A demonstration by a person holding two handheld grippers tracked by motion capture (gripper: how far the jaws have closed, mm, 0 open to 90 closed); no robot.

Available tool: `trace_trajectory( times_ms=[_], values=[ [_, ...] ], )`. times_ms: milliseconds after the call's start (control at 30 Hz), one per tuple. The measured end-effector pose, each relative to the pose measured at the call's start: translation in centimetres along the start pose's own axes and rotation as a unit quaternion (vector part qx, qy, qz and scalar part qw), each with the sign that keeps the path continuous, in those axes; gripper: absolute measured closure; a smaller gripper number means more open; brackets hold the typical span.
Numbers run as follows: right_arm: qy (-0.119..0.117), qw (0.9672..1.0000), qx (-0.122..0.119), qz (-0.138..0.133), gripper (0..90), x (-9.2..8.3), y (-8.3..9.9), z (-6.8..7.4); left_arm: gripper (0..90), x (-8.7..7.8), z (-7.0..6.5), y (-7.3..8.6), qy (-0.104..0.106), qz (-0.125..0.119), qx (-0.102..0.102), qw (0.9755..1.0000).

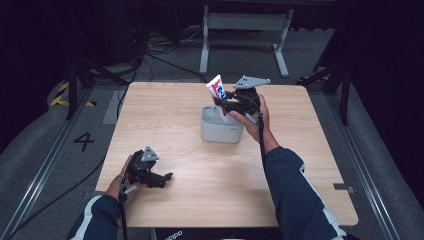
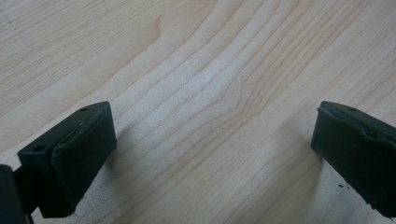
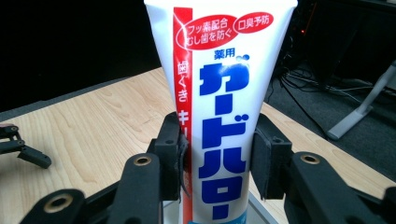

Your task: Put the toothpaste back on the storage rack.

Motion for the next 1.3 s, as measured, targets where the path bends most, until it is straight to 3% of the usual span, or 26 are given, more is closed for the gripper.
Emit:
trace_trajectory(
  times_ms=[233,600,1300],
  values=[
    [-0.009,0.9999,0.009,0.003,60.5,0.0,0.8,-0.6,0.5,0.0,0.0,0.0,0.0,0.0,0.0,1.0],
    [-0.001,0.9998,0.004,0.019,59.9,-0.3,1.9,-1.1,0.5,0.0,0.0,0.0,0.0,0.0,0.0,1.0],
    [0.004,0.9977,-0.025,0.063,58.0,-1.1,3.4,-1.1,0.5,0.0,-0.1,0.0,-0.002,0.0,-0.004,1.0]
  ],
)
Point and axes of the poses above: each handheld gripper's, and its own axes: x roughly forward along the jaws, y roughly out of its underside, z roughly to its left, the point moved 2 cm from there along x, roughly forward along the jaws, and after that the axes turned 10 degrees about x, right-handed, at the moved point
